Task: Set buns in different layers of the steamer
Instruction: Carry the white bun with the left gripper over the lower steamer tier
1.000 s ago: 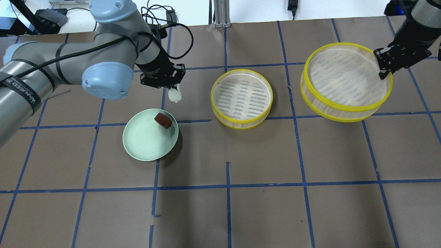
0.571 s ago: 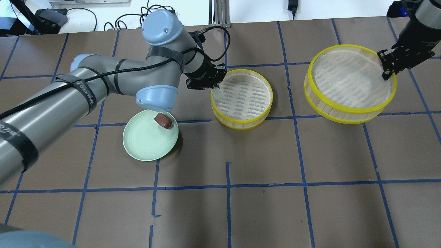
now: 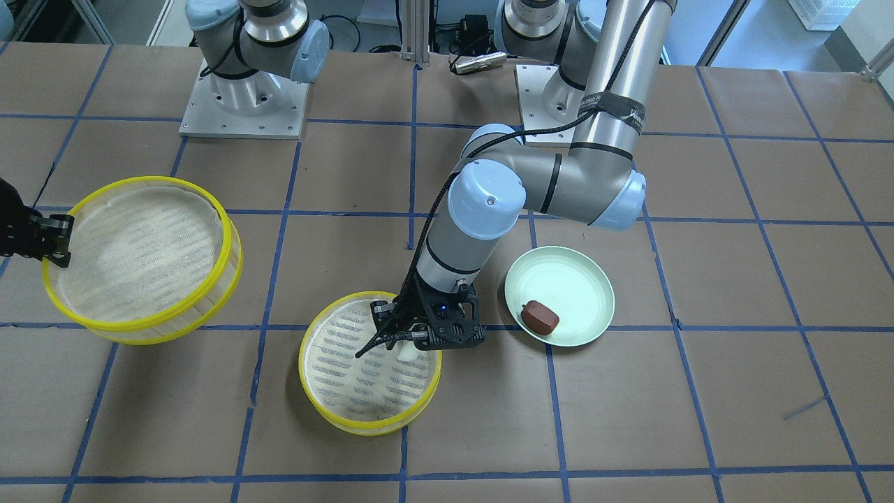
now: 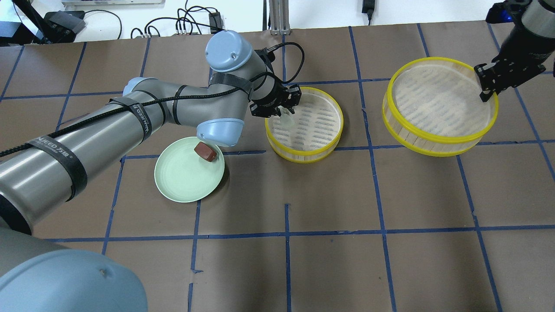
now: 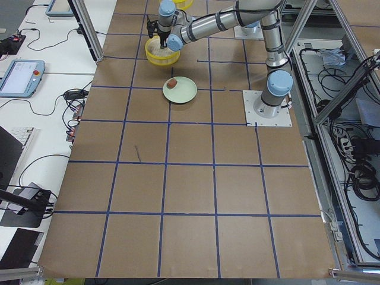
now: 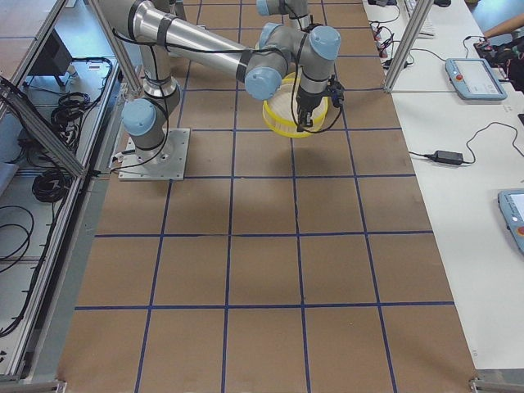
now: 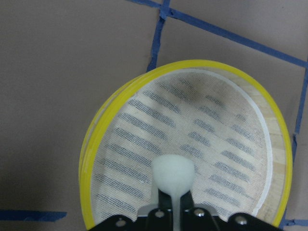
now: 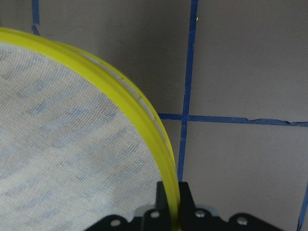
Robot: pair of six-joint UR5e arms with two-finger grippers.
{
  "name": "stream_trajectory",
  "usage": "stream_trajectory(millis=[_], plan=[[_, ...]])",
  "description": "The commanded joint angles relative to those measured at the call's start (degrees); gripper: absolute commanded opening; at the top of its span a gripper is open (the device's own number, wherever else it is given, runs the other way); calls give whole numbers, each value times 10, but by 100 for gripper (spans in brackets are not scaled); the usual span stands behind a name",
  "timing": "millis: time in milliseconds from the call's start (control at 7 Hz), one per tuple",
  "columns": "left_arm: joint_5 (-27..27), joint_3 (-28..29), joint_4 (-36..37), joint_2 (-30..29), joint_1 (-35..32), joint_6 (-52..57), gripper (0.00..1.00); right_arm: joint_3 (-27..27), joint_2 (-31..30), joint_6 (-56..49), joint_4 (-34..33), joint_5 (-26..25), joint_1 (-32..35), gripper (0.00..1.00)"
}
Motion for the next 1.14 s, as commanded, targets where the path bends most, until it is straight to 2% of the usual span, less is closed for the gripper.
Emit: stream_trajectory(millis=[0,143,286,571,714,1000], plan=[[8,2,-2,6,0,32,100,1,-1,4,0,-1,0,12],[14,2,-4,7,3,76,100,0,-3,9,-1,-3,2,13],[20,4,-4,7,3,69,100,0,-3,10,-1,-2,2,13],[3,1,-3,6,-1,-34,100,0,-3,10,0,-2,2,13],[-32,1,1,6,-3,-49,100,0,-3,10,0,-2,2,13],[-35,1,4,5,-18,-62,100,0,-3,11,1,-1,2,13]])
